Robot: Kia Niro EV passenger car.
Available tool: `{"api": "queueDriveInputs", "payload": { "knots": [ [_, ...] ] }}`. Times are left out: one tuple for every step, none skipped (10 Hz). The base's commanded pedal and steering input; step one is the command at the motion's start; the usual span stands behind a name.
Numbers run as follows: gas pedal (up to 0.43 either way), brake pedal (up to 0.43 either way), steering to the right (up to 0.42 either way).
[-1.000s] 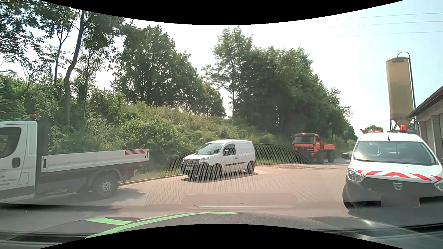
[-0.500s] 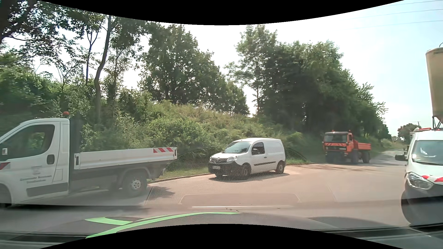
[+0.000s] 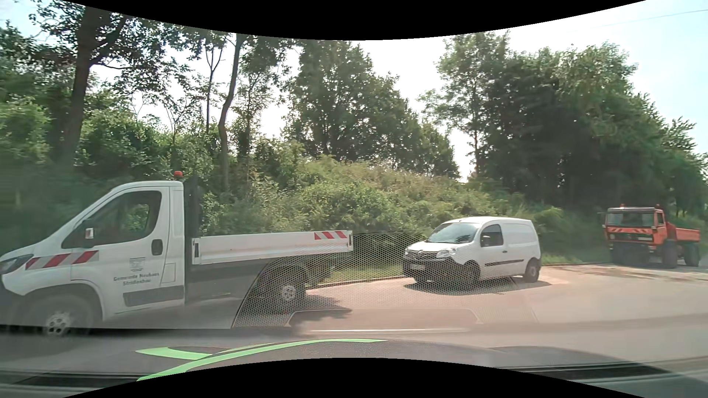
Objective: Follow the waypoints while adhering to traffic rules and regulations
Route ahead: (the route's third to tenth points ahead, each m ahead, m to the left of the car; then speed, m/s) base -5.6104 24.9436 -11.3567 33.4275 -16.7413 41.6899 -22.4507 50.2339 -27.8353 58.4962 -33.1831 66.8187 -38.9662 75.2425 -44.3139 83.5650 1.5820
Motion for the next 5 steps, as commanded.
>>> {"api": "queueDriveInputs", "payload": {
  "knots": [
    [0.0, 0.0, -0.951],
    [0.0, 0.0, -0.951],
    [0.0, 0.0, -0.948],
    [0.0, 0.006, -0.942],
    [0.0, 0.098, -0.931]
  ]
}}
